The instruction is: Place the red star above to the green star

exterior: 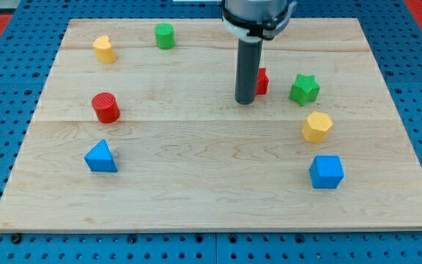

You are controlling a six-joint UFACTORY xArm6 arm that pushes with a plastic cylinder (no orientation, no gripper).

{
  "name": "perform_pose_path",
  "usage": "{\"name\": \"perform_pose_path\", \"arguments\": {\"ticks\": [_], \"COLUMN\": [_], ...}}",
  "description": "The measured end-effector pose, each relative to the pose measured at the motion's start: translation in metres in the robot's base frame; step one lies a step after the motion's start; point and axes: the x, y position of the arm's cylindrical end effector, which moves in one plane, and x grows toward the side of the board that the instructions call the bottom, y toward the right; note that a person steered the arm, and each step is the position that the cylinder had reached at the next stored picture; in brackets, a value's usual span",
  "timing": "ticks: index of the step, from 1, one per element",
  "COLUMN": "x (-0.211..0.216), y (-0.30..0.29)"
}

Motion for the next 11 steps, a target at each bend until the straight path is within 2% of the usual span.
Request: {"name": "perform_pose_path", "arguments": {"ticks": [2,3,4,5,6,7,8,9,10,11], "x": [-0.063,-0.063,-0.061,-0.069,-0.136,-0.163,-0.139,-0.088,-0.07,-0.074], "y": [0.047,0.08,0.048,-0.012,0.045,0.115,0.174,0.196,0.185,0.178]}}
